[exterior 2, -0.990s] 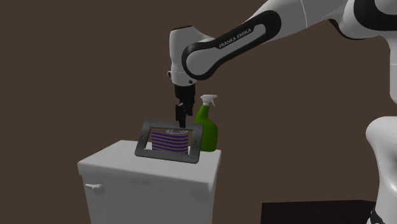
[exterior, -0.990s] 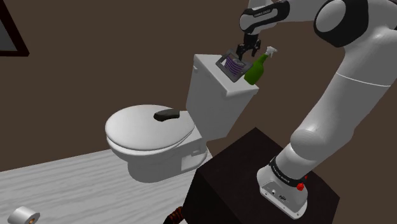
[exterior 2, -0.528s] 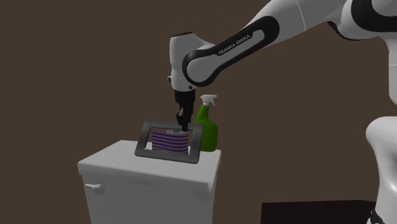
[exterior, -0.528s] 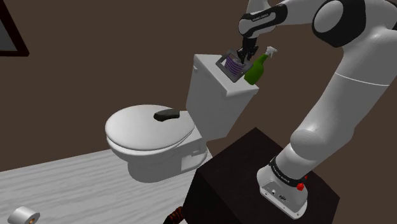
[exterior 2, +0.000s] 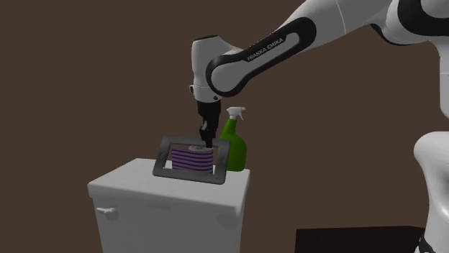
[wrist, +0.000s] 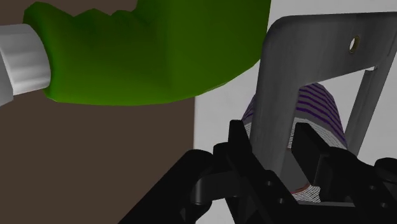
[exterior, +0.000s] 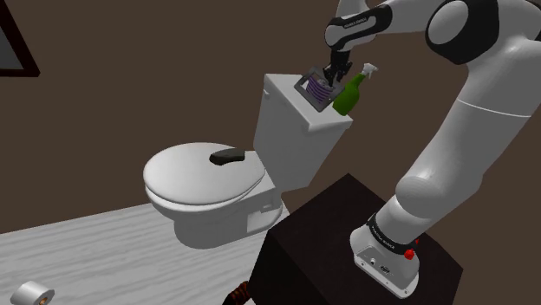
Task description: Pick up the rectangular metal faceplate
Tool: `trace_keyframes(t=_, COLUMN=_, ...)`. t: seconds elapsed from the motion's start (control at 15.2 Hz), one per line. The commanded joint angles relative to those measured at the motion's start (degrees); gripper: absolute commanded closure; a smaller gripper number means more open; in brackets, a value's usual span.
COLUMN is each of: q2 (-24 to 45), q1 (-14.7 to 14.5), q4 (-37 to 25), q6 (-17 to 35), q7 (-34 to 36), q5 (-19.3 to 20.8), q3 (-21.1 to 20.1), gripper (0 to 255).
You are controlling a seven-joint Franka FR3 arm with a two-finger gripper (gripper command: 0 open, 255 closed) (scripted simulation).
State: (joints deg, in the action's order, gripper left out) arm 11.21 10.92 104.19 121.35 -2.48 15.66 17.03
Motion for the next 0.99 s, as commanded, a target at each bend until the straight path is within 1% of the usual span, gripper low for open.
trace_keyframes(t=0.0, q2=-0.32, q1=0.0, q4=-0.72, q6=-1.0, q7=-0.29, q5=-0.05, q3=0.02, gripper=255)
trace_keyframes(t=0.86, q2=-1.95, q1=-0.2, q4=-8.56, q6=-10.18, q7=-2.63, q5=-0.68, q3=-0.1, gripper=255)
trace_keyframes(t=0.92, q2=-1.97, q1=-0.2, q4=-8.66, q6=-10.29, q7=-2.66, q5=-0.69, q3=-0.1, gripper=255)
